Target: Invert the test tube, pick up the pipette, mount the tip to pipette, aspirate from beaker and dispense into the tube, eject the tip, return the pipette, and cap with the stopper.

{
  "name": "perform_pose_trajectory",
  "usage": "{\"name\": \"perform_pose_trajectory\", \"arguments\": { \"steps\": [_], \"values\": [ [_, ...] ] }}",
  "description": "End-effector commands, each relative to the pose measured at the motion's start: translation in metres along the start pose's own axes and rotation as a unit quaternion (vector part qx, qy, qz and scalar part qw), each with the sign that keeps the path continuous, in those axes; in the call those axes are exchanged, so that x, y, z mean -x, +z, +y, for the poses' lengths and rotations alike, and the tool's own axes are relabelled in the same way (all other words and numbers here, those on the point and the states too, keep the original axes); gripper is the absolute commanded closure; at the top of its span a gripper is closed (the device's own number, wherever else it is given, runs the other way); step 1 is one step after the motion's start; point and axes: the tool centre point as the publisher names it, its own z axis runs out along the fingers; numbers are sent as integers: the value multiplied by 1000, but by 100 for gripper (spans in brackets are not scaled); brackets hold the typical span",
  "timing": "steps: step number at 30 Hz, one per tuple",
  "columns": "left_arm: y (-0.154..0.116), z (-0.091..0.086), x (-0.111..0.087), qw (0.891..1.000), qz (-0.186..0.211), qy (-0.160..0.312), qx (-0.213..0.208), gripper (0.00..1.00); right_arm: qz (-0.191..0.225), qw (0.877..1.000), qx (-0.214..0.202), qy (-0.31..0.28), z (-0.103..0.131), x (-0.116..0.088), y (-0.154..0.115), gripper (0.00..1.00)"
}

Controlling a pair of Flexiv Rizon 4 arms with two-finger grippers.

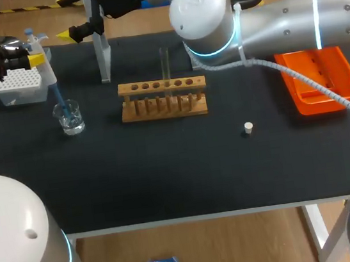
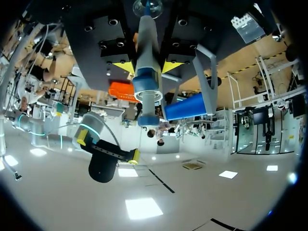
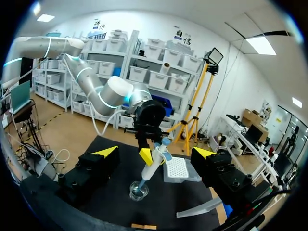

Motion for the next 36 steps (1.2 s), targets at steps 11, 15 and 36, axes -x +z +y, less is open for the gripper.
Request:
{"name": "perform_pose_trajectory", "arguments": {
  "steps": [11,15,36],
  "values": [
    [1,-5,-3,1000,-12,12,14,100,-4,1000,-1,8,-4,3,-5,0],
    [2,-5,-3,1000,-13,14,15,100,-5,1000,-1,8,-4,4,-4,0],
    [2,-5,-3,1000,-13,14,15,100,3,996,-2,89,7,36,29,98]
  ]
}}
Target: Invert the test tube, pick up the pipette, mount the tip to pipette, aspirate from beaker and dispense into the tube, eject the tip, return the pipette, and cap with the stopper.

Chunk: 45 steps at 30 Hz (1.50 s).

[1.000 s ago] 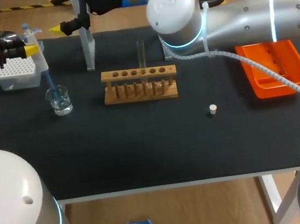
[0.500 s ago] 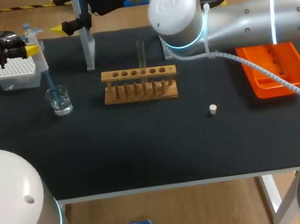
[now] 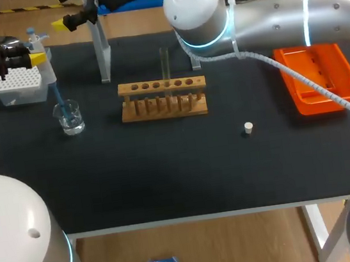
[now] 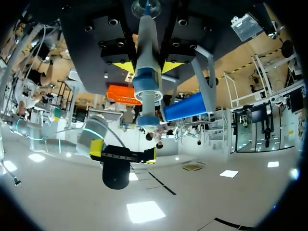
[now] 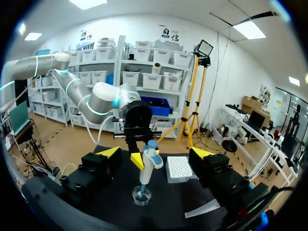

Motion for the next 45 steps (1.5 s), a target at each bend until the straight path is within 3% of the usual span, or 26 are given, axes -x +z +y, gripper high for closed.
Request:
{"name": "perform_pose_trajectory", "arguments": {
  "steps": [1,17,45],
  "values": [
    [0,-1,-1,1000,-1,0,1,100,-4,1000,-14,6,9,7,18,100],
    [0,-1,-1,1000,-1,0,1,100,0,998,-31,58,13,3,47,100],
    [0,-1,-1,1000,-1,0,1,100,11,997,-40,66,9,-9,67,100]
  ]
}}
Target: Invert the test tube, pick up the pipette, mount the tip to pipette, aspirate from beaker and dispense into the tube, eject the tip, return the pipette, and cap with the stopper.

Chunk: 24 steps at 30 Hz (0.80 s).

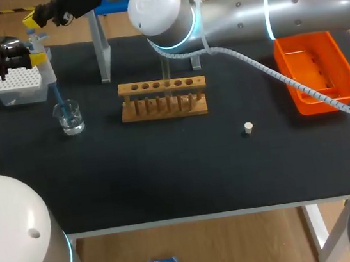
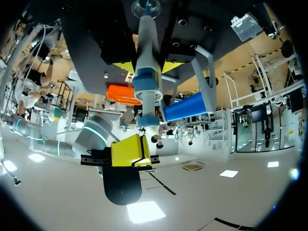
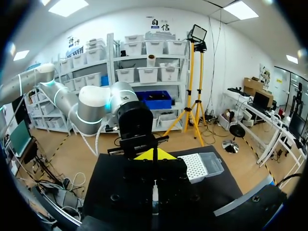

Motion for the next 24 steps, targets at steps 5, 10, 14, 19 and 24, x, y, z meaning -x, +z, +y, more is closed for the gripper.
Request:
{"name": "perform_pose_trajectory", "arguments": {
  "steps": [5,10,14,19,24],
  "values": [
    [0,-1,-1,1000,-1,0,1,100,0,1000,-7,3,-1,3,5,100],
    [0,-1,-1,1000,-1,0,1,100,-1,1000,-10,7,-2,5,9,100],
    [0,-1,-1,1000,-1,0,1,100,0,1000,-11,11,-4,5,11,100],
    [0,-1,-1,1000,-1,0,1,100,2,1000,-13,15,-8,5,12,100],
    [0,-1,-1,1000,-1,0,1,100,1,1000,-14,17,-10,5,11,100]
  ]
}}
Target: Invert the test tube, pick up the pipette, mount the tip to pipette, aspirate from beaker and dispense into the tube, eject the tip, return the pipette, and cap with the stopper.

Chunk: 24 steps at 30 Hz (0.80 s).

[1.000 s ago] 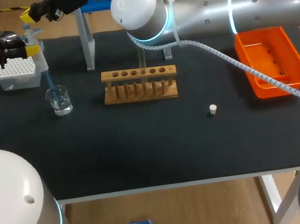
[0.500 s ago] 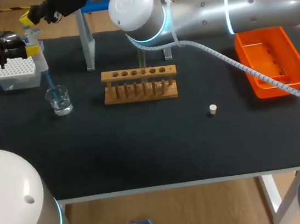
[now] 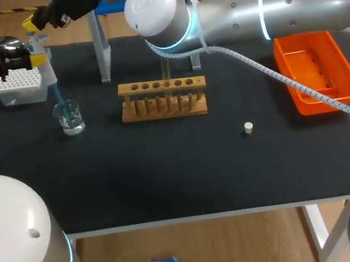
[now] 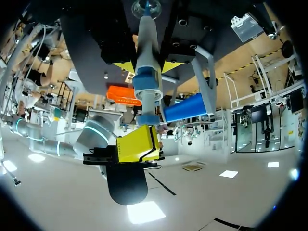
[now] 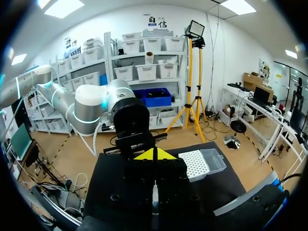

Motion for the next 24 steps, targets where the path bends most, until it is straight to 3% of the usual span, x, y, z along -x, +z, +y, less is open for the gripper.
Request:
{"name": "perform_pose_trajectory", "arguments": {
  "steps": [1,24],
  "values": [
    [0,-3,0,1000,-1,0,1,100,0,1000,-3,1,-3,1,1,100],
    [0,-3,0,1000,-1,0,1,100,7,1000,-14,13,-24,0,10,100]
  ]
}}
